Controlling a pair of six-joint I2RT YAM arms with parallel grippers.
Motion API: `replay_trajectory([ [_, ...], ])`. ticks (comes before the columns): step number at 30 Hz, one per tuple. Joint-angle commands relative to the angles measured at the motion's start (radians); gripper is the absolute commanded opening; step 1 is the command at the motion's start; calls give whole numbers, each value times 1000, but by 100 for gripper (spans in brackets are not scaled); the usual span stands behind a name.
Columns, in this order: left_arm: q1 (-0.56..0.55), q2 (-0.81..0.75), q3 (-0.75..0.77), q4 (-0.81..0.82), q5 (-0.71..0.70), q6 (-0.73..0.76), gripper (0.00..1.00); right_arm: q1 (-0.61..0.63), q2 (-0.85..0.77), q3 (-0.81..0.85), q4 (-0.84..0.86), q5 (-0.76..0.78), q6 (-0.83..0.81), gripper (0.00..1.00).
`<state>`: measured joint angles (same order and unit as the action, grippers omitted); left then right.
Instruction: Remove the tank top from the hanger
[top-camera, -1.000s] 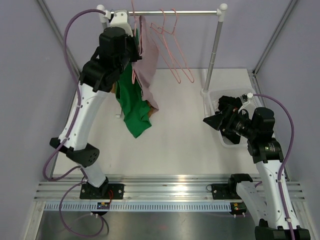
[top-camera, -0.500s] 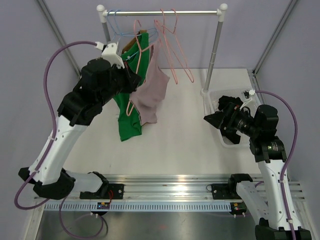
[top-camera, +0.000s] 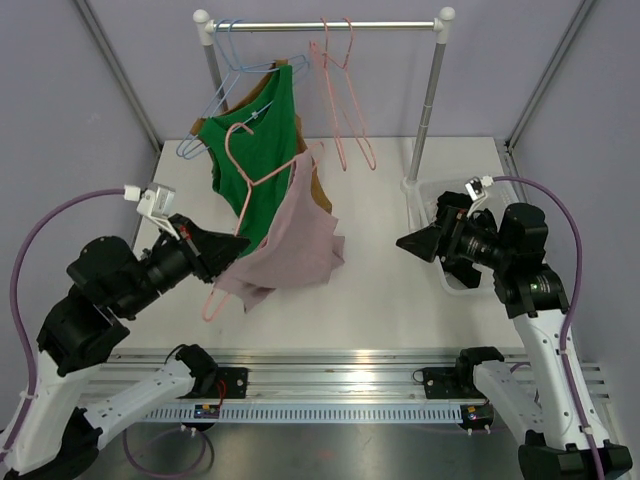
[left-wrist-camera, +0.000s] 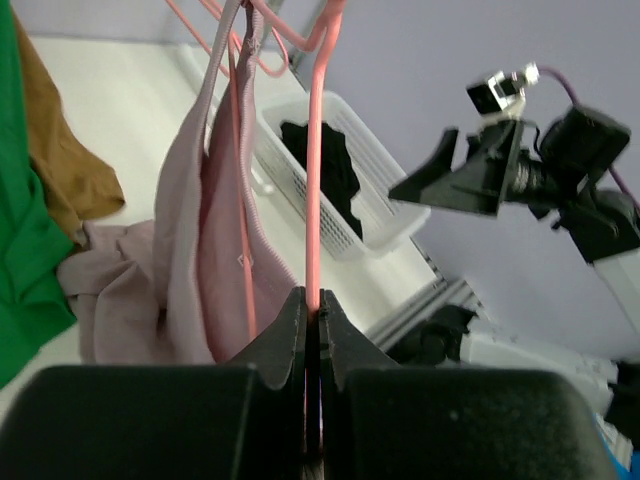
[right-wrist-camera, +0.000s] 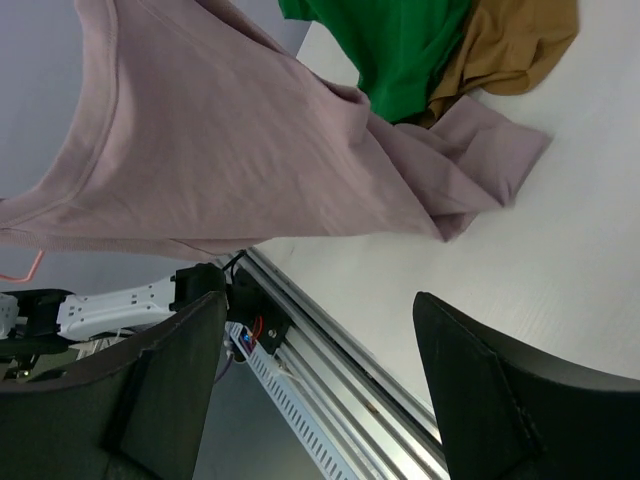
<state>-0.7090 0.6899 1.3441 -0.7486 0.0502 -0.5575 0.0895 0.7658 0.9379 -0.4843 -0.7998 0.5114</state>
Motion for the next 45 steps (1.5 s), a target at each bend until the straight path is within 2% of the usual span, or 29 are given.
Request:
replay_trajectory([
  [1,-4,-53,-100,43,169,-54,0,76,12,12,64,-16,-14,82],
  [5,-4,-127,-326,113,364,-90,0,214,15,-23,91,127,5,81],
  [8,-4,-188,-448,161,373,-133,0,298,15,-79,130,218,45,76],
  [13,-4,-237,-598,299,408,-200,0,444,23,-174,253,284,93,73],
  [16,-4,-233,-693,404,448,-249,0,548,69,-180,245,416,64,73],
  [18,-6,-236,-739,445,462,-285,0,594,107,-183,246,516,62,68],
  [20,-7,-242,-752,463,445,-298,0,616,127,-191,257,606,58,65],
  [25,-9,-273,-761,454,419,-306,0,651,213,-183,268,714,23,55],
  [36,-9,-285,-784,463,419,-317,0,671,352,-185,388,735,-14,53],
  [40,-9,-285,-786,459,425,-312,0,670,359,-182,415,745,-27,43],
  [41,-9,-285,-786,457,425,-308,0,671,368,-180,420,742,-31,43],
  [45,-9,-285,-784,450,415,-303,0,670,379,-168,423,725,-37,60],
])
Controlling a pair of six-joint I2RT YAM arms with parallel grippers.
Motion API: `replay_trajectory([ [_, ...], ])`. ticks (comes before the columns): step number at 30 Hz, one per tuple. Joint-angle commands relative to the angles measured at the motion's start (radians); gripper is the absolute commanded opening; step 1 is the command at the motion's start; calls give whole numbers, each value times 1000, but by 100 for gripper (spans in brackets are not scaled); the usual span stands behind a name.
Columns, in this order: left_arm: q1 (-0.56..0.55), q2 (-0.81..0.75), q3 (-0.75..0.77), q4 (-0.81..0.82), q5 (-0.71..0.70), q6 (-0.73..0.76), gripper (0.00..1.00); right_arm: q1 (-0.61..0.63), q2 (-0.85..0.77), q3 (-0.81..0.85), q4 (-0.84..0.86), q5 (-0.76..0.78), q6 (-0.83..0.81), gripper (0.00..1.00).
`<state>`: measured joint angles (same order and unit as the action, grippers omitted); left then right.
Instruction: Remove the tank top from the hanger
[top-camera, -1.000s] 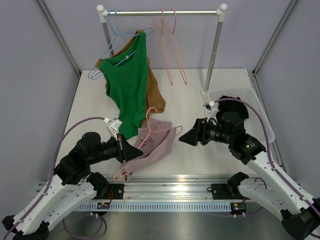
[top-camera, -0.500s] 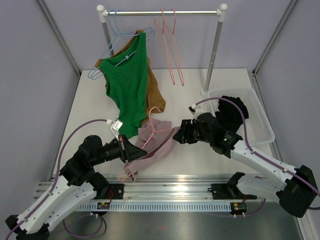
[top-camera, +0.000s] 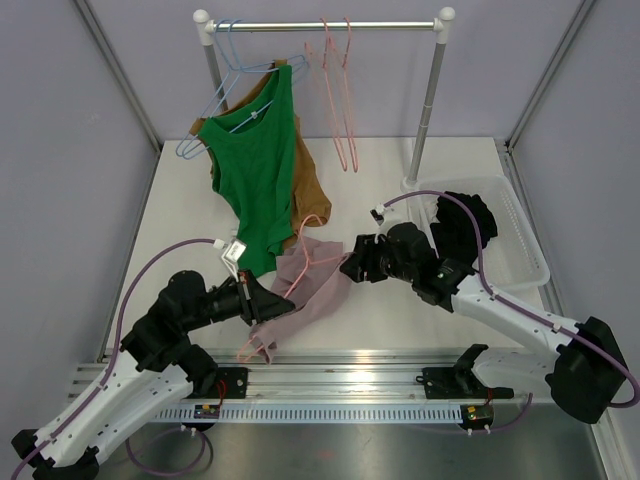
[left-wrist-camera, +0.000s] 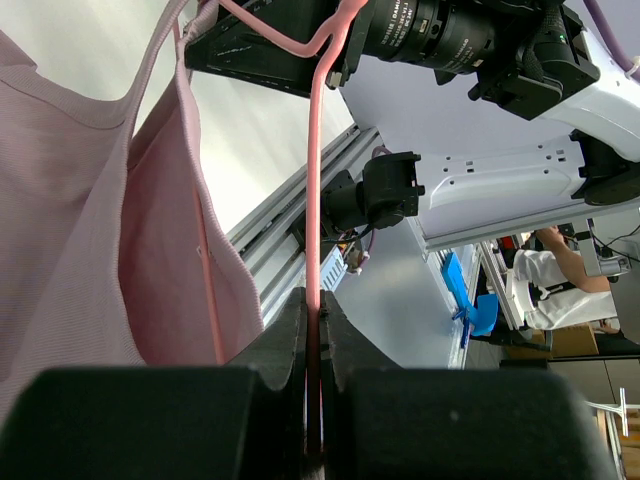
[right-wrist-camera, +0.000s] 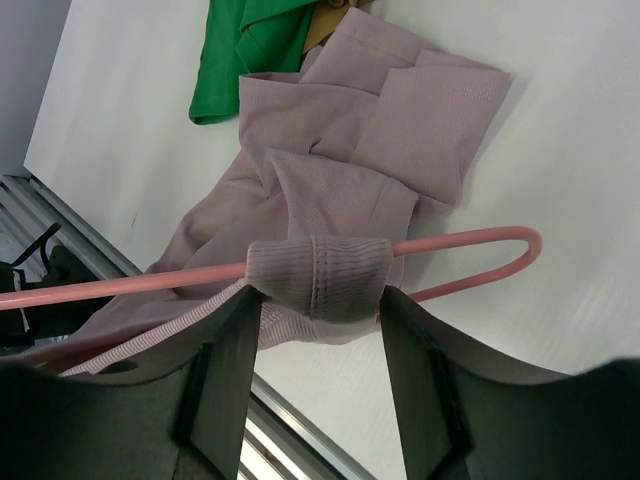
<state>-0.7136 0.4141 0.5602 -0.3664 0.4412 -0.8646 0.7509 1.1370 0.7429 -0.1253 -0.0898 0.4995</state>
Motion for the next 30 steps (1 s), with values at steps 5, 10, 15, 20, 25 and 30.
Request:
replay_trajectory([
  [5,-4,-14,7,60,22,13,0,10,15,38,56,44,-27,31],
  [10,-4,-27,52,-69,-82,74,0,10,1,52,-8,172,-39,1],
  [15,-4,-29,130,-221,-130,159,0,2,-16,91,-134,395,-44,0],
  [20,-4,-69,132,-204,-36,182,0,-82,67,160,-253,441,-50,0],
  [25,-4,-112,153,-177,-16,170,0,-147,112,165,-234,326,-45,0],
  [30,-4,-106,196,-138,22,193,0,-183,78,144,-218,210,-49,0],
])
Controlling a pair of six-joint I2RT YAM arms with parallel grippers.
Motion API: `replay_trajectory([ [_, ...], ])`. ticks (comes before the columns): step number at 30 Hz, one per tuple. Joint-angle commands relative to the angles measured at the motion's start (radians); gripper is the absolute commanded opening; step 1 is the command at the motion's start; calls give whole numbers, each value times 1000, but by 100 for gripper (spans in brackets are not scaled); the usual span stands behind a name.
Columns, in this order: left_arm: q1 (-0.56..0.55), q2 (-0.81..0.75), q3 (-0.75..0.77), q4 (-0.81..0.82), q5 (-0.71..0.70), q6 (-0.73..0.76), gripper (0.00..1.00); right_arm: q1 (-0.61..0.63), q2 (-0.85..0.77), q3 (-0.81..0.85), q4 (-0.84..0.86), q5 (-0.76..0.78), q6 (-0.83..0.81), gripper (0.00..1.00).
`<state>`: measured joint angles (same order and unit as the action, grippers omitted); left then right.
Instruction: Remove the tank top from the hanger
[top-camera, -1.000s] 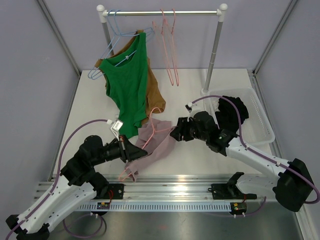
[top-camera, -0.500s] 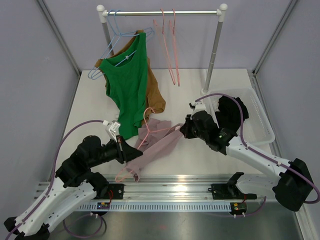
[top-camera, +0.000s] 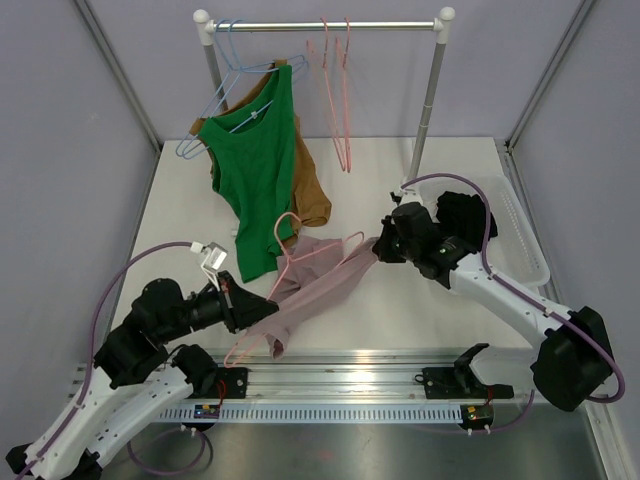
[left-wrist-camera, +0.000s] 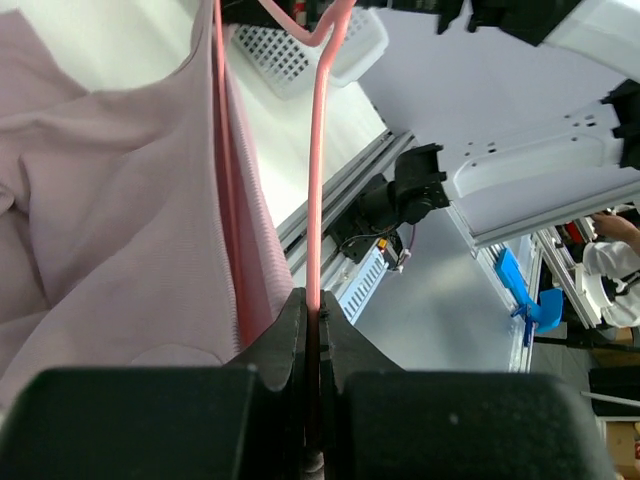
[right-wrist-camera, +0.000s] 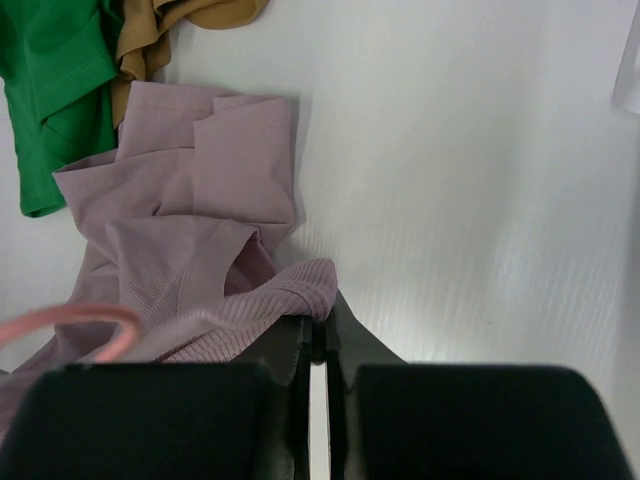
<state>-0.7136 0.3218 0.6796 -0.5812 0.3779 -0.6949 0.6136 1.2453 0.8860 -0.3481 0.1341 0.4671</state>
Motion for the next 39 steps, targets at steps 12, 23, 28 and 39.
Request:
replay_trajectory([
  [12,-6,-3,-129,1032,23,23,0,-52,-403,-88,77,-706,-33,0],
  [23,-32,309,18,1319,-109,276,0,-52,-561,54,-248,-737,-102,0],
  [28,-35,307,81,1228,-276,345,0,-51,-613,120,-282,-743,-99,0],
  [39,-35,247,303,398,-704,264,3,-51,-567,361,-552,-570,-189,0],
])
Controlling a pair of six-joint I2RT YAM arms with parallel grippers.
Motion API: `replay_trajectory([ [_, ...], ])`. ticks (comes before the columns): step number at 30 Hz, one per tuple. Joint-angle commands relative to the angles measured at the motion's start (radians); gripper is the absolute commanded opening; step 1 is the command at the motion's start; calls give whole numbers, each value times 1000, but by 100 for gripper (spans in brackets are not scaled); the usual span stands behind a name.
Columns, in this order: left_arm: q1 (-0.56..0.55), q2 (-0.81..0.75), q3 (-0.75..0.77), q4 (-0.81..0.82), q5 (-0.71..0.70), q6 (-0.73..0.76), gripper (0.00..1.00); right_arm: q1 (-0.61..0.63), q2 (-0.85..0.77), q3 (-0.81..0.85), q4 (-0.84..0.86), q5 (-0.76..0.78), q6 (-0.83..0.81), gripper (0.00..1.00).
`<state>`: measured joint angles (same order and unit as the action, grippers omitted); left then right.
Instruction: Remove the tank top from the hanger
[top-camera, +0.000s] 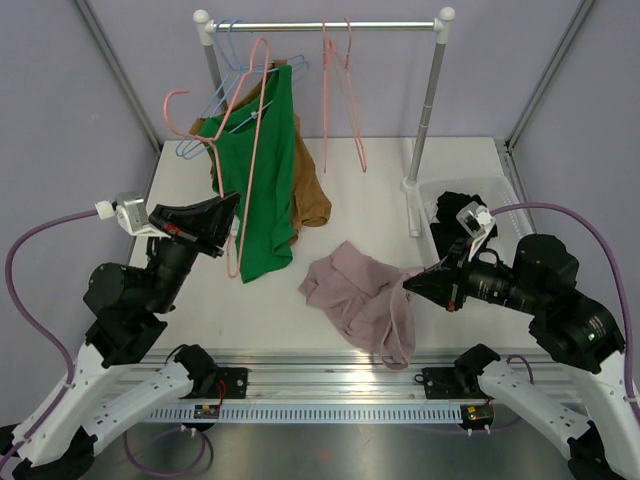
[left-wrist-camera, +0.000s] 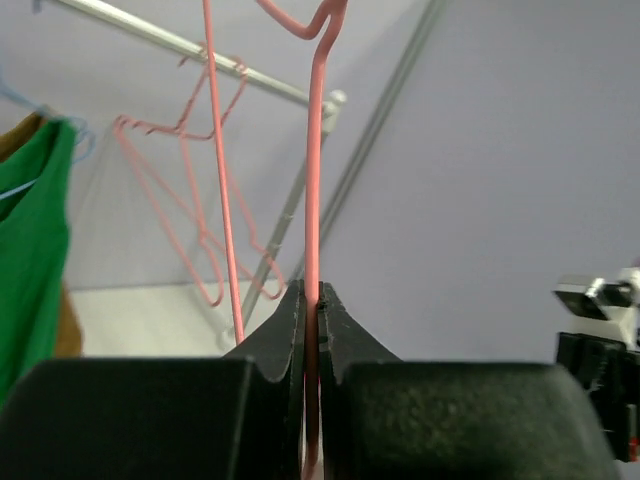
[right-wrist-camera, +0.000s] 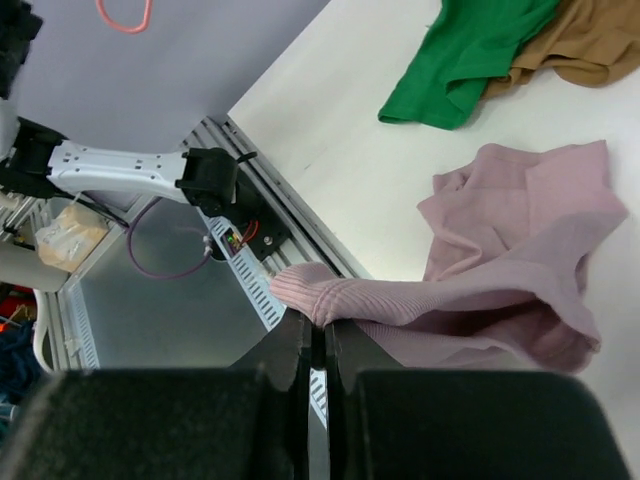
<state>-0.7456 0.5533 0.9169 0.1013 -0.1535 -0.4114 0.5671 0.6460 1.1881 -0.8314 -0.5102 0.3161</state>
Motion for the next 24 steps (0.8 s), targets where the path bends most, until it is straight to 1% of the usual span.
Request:
replay_trajectory([
  [1,-3,23,80,-323,-187,-26,4,-4,49,59,-60,78,-28,0],
  [2,-3,52,103,-415,-202,-32,4,-4,61,41,-32,76,-20,0],
  [3,-3,69,123,-452,-221,-36,2,-4,75,27,-14,69,-11,0],
  [4,-3,86,167,-522,-225,-33,0,-4,114,-2,0,70,3,0],
  [7,-3,161,241,-603,-238,-27,0,-4,201,-74,70,87,37,0],
  [9,-3,198,266,-618,-245,-27,0,-3,231,-114,138,99,51,0],
  [10,-3,206,286,-626,-245,-24,0,8,259,-152,156,111,61,6],
  [11,-3,217,301,-630,-248,-23,0,17,276,-166,175,127,61,15],
  [12,-1,232,315,-635,-251,-15,0,25,294,-180,179,166,58,26],
  [13,-1,264,329,-638,-251,-14,0,33,328,-202,181,183,52,39],
  [14,-1,286,370,-653,-250,-9,0,45,345,-208,179,200,51,74],
  [15,2,305,388,-658,-233,-4,0,47,359,-214,178,226,49,85],
  [16,6,351,410,-664,-221,-1,0,50,375,-223,176,237,44,91],
  [17,20,373,439,-661,-207,0,0,51,379,-226,172,257,43,99],
  [21,101,477,508,-621,-8,-20,0,51,348,-231,160,283,38,99],
  [23,121,545,551,-609,3,-27,0,51,331,-235,158,288,38,100],
  [24,130,571,603,-614,21,-27,0,51,319,-237,153,289,37,100],
])
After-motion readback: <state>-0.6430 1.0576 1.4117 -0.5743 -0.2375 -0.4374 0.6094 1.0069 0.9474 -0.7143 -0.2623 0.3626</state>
